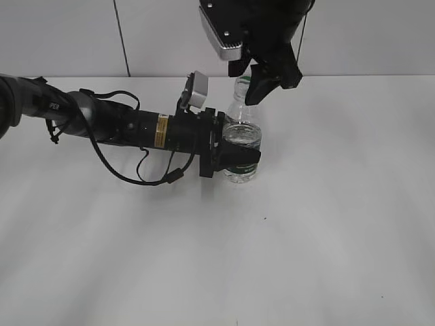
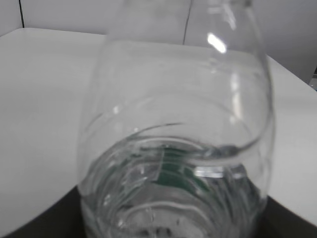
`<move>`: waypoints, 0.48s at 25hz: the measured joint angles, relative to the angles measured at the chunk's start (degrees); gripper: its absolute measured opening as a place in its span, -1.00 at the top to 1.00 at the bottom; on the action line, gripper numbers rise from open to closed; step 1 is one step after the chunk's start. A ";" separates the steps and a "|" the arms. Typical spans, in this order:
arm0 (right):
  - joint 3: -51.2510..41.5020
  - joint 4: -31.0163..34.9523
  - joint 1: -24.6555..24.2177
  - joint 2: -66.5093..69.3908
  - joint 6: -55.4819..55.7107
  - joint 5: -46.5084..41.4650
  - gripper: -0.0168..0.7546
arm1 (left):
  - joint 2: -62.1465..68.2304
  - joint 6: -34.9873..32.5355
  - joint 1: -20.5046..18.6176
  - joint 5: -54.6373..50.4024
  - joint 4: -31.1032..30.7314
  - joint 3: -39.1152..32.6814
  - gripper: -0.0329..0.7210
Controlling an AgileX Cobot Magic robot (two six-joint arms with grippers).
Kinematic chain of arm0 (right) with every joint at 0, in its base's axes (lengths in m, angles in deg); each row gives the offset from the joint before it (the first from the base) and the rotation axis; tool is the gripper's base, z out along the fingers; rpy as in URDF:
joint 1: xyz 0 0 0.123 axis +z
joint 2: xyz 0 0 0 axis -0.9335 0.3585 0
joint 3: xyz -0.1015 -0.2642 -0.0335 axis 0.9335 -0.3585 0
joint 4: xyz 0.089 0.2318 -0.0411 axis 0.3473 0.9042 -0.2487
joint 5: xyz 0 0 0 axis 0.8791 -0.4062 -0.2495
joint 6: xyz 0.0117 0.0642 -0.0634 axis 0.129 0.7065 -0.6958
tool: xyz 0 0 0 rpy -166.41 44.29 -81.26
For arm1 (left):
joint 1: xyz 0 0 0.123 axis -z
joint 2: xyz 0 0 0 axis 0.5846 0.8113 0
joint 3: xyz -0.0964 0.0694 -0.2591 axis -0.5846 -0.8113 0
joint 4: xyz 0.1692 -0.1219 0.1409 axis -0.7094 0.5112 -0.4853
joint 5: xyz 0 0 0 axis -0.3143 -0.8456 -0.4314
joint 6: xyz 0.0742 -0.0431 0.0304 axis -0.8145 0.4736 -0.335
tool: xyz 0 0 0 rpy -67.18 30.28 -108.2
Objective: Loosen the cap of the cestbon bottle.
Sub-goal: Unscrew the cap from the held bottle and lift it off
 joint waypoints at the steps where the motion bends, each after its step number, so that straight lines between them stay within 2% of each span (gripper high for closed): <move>1: 0.00 0.18 0.00 0.00 0.80 0.00 -0.29 | 0.00 0.00 0.00 0.00 -0.05 0.00 -0.16; 7: 0.00 2.01 0.00 0.00 6.72 0.05 -0.40 | 0.00 0.00 0.00 0.00 -0.04 0.00 -0.16; 12: 0.00 2.48 0.00 -0.36 15.70 0.05 -0.41 | 0.00 0.00 0.00 0.05 -0.04 0.00 -0.16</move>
